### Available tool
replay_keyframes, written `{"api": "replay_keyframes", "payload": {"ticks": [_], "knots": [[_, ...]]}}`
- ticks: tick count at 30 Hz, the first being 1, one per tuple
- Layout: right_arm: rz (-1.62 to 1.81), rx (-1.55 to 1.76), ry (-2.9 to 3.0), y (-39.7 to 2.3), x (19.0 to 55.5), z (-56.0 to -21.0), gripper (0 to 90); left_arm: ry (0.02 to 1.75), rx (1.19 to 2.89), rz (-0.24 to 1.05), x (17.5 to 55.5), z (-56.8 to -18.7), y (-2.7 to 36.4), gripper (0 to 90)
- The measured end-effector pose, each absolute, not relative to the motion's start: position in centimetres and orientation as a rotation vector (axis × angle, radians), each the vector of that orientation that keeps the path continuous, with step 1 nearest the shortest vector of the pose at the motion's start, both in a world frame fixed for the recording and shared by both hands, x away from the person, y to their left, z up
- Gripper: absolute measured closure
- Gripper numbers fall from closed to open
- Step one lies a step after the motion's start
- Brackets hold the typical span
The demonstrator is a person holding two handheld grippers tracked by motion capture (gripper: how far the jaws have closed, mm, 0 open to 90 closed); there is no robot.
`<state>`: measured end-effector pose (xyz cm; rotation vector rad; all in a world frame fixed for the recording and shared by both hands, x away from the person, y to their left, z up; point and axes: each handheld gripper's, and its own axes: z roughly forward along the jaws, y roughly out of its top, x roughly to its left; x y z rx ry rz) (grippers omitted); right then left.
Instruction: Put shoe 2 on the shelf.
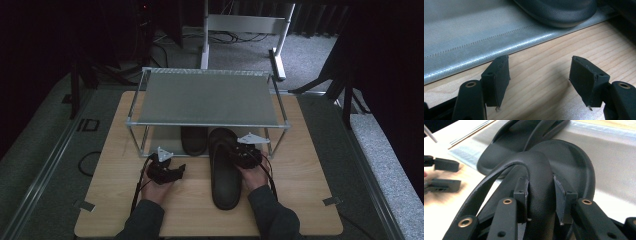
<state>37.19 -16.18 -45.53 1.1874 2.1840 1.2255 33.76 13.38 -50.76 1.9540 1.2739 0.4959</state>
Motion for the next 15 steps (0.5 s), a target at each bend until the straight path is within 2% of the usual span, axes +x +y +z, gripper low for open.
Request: {"api": "replay_keyframes", "payload": {"ticks": [15], "knots": [[1.235,1.254,2.123,-15.9,39.5,-46.1,66.7,1.270,1.958,0.498,33.8,-50.8,13.3,33.1]]}}
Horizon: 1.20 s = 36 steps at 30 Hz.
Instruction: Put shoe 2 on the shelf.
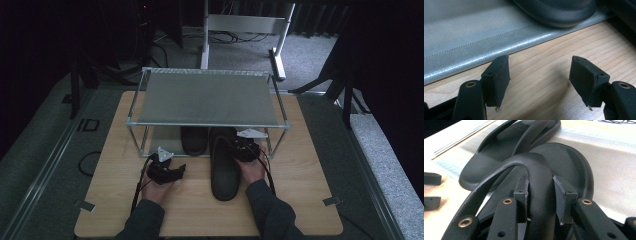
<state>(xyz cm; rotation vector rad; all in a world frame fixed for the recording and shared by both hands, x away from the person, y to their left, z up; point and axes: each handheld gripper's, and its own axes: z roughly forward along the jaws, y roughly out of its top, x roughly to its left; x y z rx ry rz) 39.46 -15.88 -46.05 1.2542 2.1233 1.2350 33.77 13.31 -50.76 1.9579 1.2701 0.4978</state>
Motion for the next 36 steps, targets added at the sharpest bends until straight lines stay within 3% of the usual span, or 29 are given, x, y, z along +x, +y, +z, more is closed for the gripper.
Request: {"api": "replay_keyframes", "payload": {"ticks": [13,19,23,33,36], "knots": [[1.243,1.271,2.105,-15.7,40.7,-46.9,66.2,1.271,1.958,0.498,33.8,-50.8,13.3,33.1],[1.225,1.237,2.082,-16.2,40.4,-47.1,50.0,1.271,1.958,0.498,33.8,-50.8,13.3,33.1],[1.223,1.234,2.040,-17.0,39.6,-47.0,44.1,1.271,1.959,0.498,33.8,-50.8,13.3,33.1],[1.226,1.166,2.023,-19.4,36.7,-45.6,43.9,1.272,1.959,0.499,33.8,-50.8,13.3,33.1],[1.204,1.172,2.024,-20.4,36.0,-45.5,48.1,1.273,1.959,0.500,33.8,-50.7,13.3,33.1]]}}
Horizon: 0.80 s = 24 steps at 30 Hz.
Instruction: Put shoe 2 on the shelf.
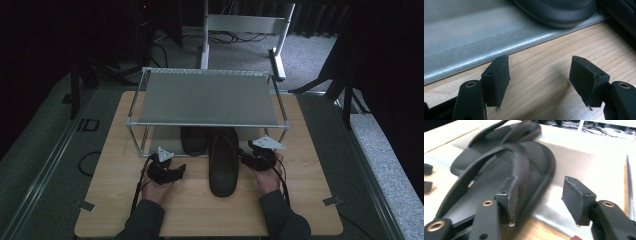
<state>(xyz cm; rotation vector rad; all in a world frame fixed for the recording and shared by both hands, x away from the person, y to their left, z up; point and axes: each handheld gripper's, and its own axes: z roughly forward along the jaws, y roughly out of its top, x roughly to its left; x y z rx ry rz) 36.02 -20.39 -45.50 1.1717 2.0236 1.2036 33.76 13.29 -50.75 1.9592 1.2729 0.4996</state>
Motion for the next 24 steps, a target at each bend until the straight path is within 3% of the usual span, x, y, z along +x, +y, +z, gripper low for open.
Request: {"api": "replay_keyframes", "payload": {"ticks": [8,24], "knots": [[1.129,1.215,1.993,-23.3,34.1,-45.9,59.5,1.274,1.942,0.491,33.5,-50.6,13.2,33.7],[1.036,1.367,1.892,-28.2,33.5,-46.5,59.5,1.083,1.950,0.448,30.1,-48.2,9.7,31.9]]}}
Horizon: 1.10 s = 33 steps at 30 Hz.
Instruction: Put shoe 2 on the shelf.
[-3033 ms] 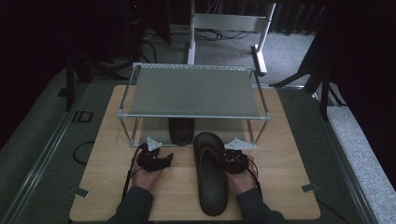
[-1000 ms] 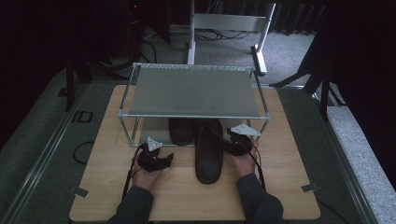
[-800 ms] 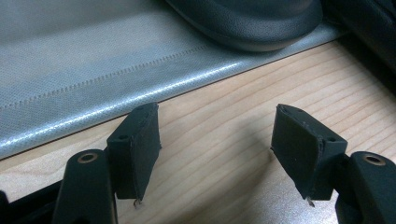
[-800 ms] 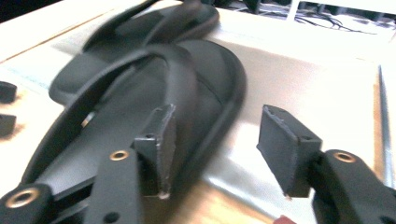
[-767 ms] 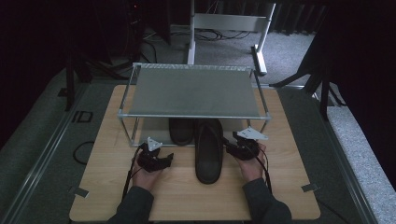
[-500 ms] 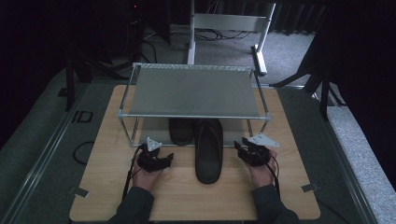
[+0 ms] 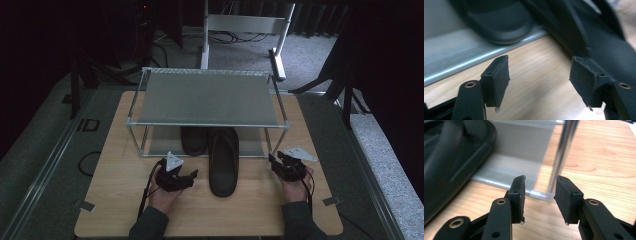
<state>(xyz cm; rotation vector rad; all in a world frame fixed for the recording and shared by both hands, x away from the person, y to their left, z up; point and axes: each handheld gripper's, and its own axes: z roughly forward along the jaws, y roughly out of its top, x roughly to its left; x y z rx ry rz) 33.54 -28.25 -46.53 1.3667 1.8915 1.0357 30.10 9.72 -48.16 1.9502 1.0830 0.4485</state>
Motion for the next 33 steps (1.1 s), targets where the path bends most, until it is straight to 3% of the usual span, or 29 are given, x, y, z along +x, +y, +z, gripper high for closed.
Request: {"api": "replay_keyframes", "payload": {"ticks": [17,33], "knots": [[1.030,1.421,1.840,-29.2,36.6,-47.3,54.6,0.870,2.091,0.363,27.1,-48.7,4.5,15.5],[1.039,1.426,1.839,-28.9,38.1,-47.8,59.2,0.862,2.199,0.382,26.6,-50.4,2.0,8.7]]}}
